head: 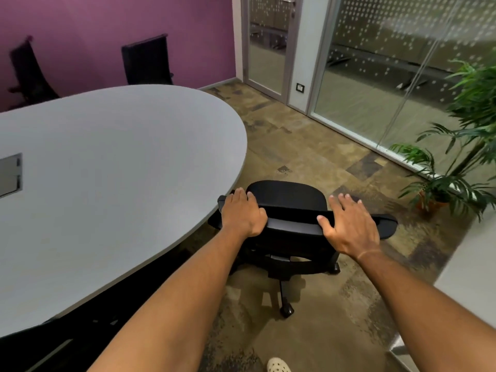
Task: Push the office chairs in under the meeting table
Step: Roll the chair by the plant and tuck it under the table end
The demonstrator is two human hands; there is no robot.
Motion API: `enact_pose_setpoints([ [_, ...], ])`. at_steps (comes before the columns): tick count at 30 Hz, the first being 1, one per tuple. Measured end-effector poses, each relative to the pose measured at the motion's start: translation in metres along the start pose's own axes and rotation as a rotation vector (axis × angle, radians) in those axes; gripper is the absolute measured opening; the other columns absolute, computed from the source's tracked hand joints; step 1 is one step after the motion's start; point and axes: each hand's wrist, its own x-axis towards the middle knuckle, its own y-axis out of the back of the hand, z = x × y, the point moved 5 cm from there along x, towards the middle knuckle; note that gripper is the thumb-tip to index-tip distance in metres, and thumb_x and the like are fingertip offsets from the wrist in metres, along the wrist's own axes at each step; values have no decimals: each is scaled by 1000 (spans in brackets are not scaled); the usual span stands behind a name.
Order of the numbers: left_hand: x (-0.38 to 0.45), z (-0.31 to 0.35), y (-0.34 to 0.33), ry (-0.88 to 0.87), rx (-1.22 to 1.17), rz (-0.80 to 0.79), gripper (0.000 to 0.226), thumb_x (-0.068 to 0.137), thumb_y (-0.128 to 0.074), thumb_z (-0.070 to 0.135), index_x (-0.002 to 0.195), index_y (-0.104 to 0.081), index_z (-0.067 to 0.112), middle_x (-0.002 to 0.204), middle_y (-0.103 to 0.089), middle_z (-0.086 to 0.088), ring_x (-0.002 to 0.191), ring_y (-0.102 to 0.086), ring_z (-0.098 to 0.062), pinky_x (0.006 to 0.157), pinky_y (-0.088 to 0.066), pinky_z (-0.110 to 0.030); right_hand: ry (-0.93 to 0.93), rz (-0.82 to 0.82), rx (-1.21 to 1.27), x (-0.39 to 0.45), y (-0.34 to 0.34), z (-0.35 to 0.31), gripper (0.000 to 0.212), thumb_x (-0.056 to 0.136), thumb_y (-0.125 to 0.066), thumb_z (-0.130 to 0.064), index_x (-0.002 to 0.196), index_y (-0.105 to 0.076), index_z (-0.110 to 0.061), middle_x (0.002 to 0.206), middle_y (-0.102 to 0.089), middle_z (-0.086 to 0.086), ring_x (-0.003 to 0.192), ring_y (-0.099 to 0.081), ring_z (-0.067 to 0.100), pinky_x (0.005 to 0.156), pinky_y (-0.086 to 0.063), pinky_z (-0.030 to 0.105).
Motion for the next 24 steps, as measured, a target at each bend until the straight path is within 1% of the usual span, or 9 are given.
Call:
enact_pose_setpoints([
  [4,-22,-12,-4,71,-19,-11,61,93,-29,38,141,-36,1,149,-35,-22,137,-31,-34,114,-24,-43,71,-4,-10,-3,0,-12,73,92,-34,-56,148,-31,-9,152,-36,18,143,-27,30,120,-16,46],
  [6,-32,-17,-4,107,-22,9,61,93,-29,38,141,-37,2,147,-38,-21,135,-34,-33,113,-26,-42,106,-7,-1,-3,0,-18,73,93,-34,-57,148,-30,-9,153,-34,18,144,-26,29,120,-15,45],
  [8,-41,-22,-5,141,-23,27,63,92,-29,37,143,-34,1,147,-38,-20,136,-34,-32,114,-25,-42,145,-12,1,-3,1,-25,74,93,-32,-57,149,-27,-10,155,-31,17,145,-24,28,121,-13,44],
  [14,-65,-42,-9,243,-62,44,68,93,-28,36,151,-20,0,158,-22,-19,147,-16,-29,120,-10,-41,278,-20,27,4,2,-49,75,93,-31,-58,150,-25,-10,155,-30,17,146,-22,28,121,-12,44],
  [18,-77,-58,-8,240,-48,59,68,94,-27,33,152,-12,0,161,-12,-18,149,-5,-26,121,-2,-40,362,-39,48,10,2,-70,75,94,-30,-58,151,-23,-10,156,-28,18,146,-20,28,121,-12,44],
  [21,-86,-72,-8,205,-64,43,65,96,-26,29,152,-10,-1,161,-9,-17,149,-4,-24,121,-4,-37,426,-57,55,13,2,-90,74,95,-31,-57,150,-23,-9,156,-27,18,146,-20,29,121,-11,44],
  [24,-98,-88,-11,253,-79,24,65,96,-26,29,152,-9,0,162,-8,-17,149,-6,-25,120,-9,-36,480,-58,80,13,0,-109,73,95,-32,-55,150,-23,-8,156,-27,18,146,-20,28,121,-12,44],
])
